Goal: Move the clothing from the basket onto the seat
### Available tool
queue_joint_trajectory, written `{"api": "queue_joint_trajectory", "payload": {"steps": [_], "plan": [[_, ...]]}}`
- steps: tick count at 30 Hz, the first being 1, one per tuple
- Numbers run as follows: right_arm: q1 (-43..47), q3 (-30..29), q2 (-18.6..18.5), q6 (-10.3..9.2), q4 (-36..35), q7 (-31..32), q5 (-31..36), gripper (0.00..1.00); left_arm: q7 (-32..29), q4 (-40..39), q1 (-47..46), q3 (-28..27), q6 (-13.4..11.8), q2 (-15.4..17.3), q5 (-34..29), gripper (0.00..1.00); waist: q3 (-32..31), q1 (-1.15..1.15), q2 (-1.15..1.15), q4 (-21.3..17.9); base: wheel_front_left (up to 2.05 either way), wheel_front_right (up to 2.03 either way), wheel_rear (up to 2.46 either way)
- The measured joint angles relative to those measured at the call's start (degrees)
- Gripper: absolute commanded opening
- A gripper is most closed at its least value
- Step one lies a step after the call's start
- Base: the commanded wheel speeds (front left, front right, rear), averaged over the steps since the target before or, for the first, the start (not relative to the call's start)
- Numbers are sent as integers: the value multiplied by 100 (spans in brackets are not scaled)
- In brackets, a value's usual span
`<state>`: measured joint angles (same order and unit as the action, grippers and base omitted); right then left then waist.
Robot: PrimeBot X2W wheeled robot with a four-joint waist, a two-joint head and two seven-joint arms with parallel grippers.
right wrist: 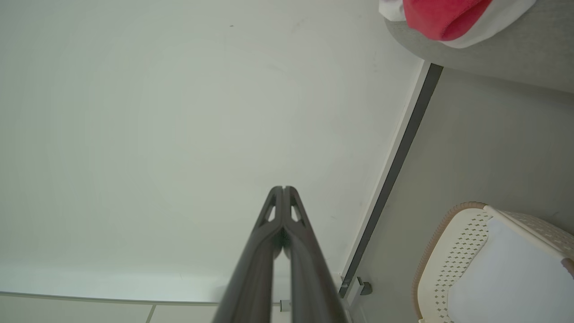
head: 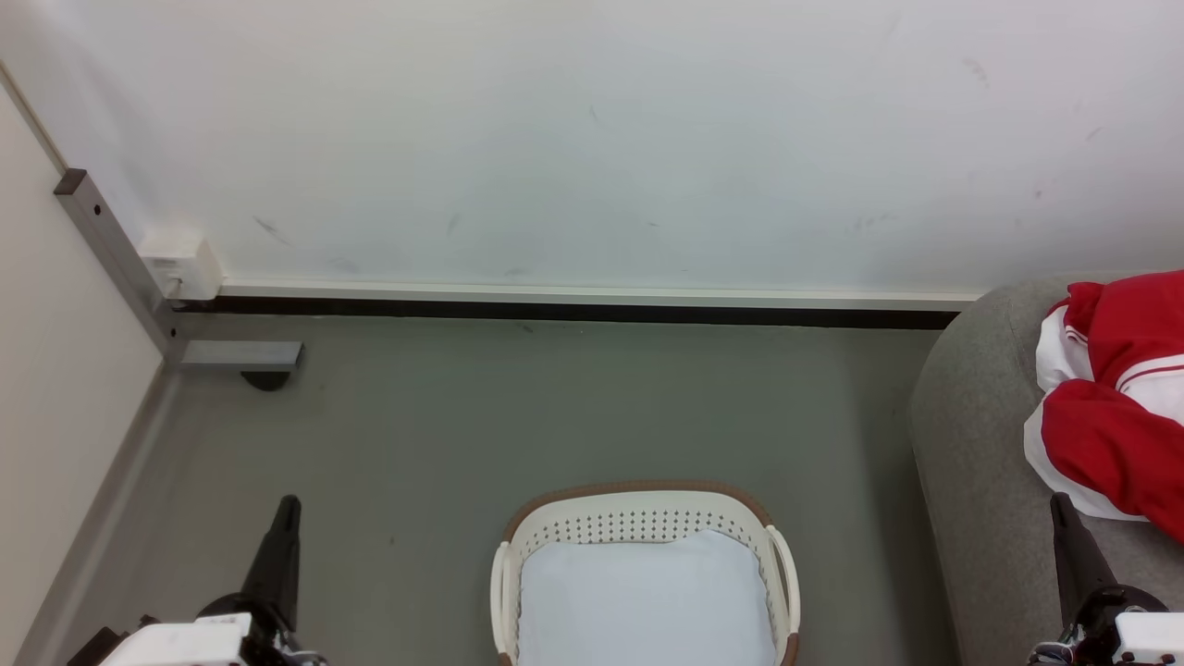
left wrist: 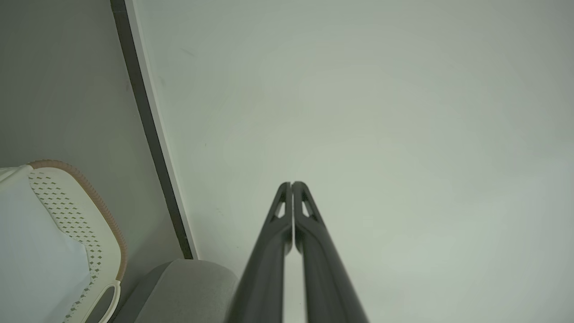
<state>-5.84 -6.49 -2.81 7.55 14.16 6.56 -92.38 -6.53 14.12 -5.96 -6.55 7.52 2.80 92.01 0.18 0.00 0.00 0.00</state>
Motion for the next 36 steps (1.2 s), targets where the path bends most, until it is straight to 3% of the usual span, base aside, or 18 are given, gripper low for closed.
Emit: {"api": "queue_joint_trajectory", "payload": {"steps": [36], "plan": [[-1, 1, 0, 0, 0, 0, 0, 0, 0, 0, -1, -1, 0, 0, 0, 0, 0, 0, 0, 0, 0, 0, 0]]}}
